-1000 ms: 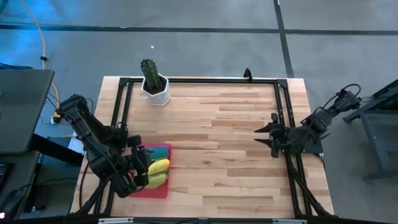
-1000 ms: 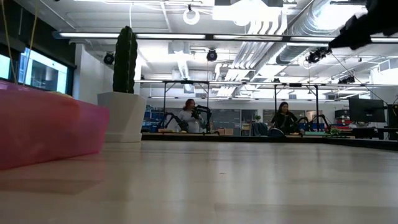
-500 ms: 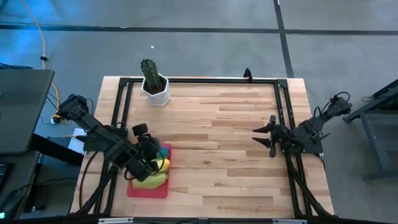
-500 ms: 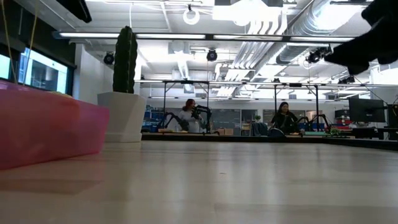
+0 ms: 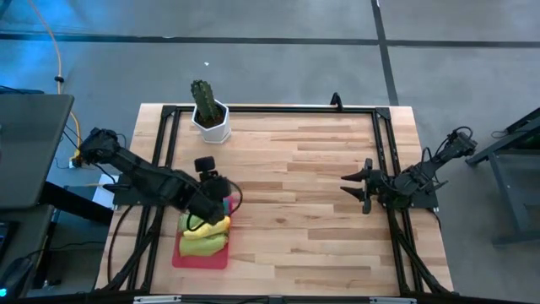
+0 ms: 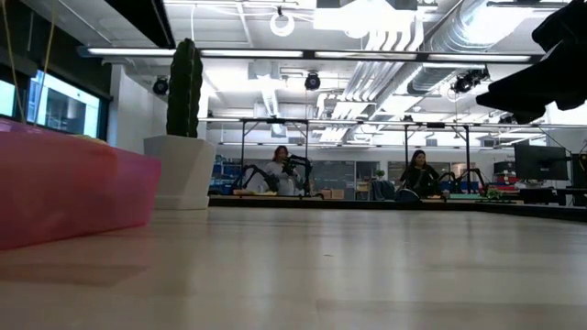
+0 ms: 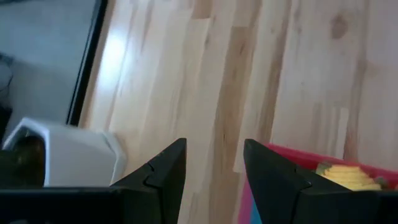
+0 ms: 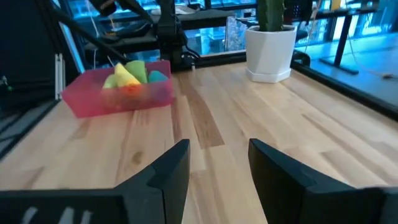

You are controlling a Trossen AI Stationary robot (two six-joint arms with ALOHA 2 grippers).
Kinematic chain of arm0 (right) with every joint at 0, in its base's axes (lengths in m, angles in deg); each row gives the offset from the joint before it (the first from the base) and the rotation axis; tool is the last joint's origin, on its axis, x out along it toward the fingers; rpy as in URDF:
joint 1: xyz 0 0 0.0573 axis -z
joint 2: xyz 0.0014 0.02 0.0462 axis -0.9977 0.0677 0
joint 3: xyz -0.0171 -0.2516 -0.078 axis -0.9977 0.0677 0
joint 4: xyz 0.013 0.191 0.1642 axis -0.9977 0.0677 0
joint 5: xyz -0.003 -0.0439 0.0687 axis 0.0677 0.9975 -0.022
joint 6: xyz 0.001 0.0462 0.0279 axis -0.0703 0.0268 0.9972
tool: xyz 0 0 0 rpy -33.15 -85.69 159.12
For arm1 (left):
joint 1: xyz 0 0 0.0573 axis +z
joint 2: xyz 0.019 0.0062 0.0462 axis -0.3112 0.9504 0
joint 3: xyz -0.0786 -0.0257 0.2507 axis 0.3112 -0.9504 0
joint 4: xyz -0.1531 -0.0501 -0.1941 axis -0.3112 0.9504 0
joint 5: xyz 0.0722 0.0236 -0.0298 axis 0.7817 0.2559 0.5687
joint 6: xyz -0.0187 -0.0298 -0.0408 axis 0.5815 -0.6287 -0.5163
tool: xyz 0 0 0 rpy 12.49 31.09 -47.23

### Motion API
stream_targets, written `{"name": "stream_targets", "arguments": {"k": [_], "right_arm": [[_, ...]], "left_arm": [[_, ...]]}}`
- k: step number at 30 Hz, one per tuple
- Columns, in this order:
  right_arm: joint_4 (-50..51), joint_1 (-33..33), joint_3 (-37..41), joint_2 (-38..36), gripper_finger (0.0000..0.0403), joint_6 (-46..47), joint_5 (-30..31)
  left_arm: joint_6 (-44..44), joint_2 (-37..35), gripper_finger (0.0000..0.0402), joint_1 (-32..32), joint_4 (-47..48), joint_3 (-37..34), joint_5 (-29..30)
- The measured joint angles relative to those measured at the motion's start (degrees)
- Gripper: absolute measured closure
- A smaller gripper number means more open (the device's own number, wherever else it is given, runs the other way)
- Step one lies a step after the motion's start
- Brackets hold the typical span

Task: Roll microfiber towels into tight, uniform cylinder then place into a basket
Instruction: Return to Home Position

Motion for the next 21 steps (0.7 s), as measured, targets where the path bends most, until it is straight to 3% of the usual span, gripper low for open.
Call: {"name": "stream_targets", "arguments": {"k": [7, 12, 17, 19, 21], "right_arm": [[0.1, 0.0, 0.0, 0.0, 0.0245, -7.1, -0.2], [0.1, 0.0, 0.0, 0.0, 0.0245, -8.9, -0.2], [0.1, 0.0, 0.0, 0.0, 0.0245, -8.6, -0.2], [0.2, 0.0, 0.0, 0.0, 0.0245, -8.5, -0.3], [0.2, 0.0, 0.0, 0.0, 0.0245, -8.5, -0.3]], "left_arm": [[22.3, 0.0, 0.0253, 6.3, -10.7, -0.2, -4.2], [36.2, 0.0, 0.0253, 11.8, -22.8, -2.4, -16.5], [39.8, -0.4, 0.0253, 15.3, -27.5, -6.2, -27.2], [40.0, -3.2, 0.0253, 16.9, -29.4, -9.4, -31.0], [40.2, -7.2, 0.0253, 18.0, -37.0, -14.0, -32.9]]}}
